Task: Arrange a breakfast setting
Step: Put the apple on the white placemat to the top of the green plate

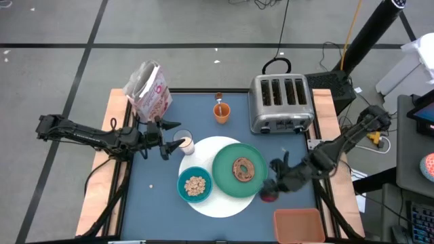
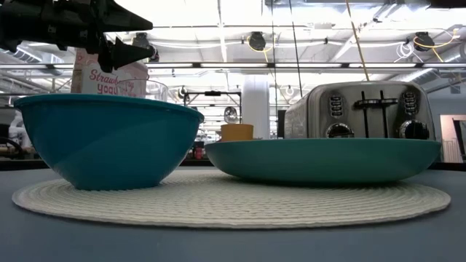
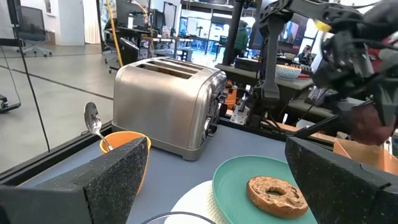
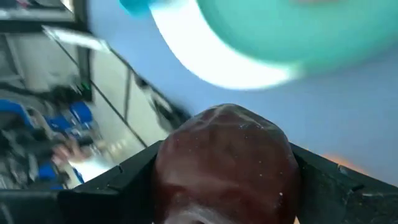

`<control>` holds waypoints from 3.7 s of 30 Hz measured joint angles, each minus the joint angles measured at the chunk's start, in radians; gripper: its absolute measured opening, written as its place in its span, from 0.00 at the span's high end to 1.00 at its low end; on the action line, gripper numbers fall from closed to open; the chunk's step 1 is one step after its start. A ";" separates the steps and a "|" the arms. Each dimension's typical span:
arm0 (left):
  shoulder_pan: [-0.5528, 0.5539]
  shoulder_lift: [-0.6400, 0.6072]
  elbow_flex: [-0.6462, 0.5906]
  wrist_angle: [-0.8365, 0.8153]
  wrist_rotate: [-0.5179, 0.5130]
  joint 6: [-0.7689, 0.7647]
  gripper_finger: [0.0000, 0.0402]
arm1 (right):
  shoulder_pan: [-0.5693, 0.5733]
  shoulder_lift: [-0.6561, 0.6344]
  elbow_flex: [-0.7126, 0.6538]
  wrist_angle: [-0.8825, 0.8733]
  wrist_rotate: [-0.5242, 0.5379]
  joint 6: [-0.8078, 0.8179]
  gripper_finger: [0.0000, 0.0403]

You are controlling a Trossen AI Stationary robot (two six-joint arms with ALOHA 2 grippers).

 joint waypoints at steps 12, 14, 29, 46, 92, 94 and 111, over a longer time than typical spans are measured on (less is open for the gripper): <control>0.000 0.000 0.000 0.000 0.000 -0.009 0.04 | -0.436 0.071 0.000 0.335 -0.062 -0.362 0.31; 0.000 0.000 0.000 0.000 0.000 -0.009 0.04 | -0.507 0.093 0.000 0.357 -0.082 -0.358 0.31; 0.000 0.000 0.000 -0.001 0.000 0.014 0.04 | -0.780 0.363 0.000 0.688 -0.240 -0.373 0.31; -0.011 0.016 0.000 0.070 0.000 0.126 0.04 | -0.809 0.385 0.000 0.690 -0.237 -0.386 0.31; 0.034 0.674 0.535 -0.229 -0.059 0.209 0.04 | -0.808 0.385 0.000 0.697 -0.349 -0.144 0.30; 0.034 0.691 0.535 -0.223 -0.058 0.209 0.04 | -0.808 0.385 0.000 0.697 -0.349 -0.144 0.30; 0.069 0.740 0.534 -0.164 -0.004 0.206 0.04 | -0.808 0.385 0.000 0.708 -0.347 -0.137 0.30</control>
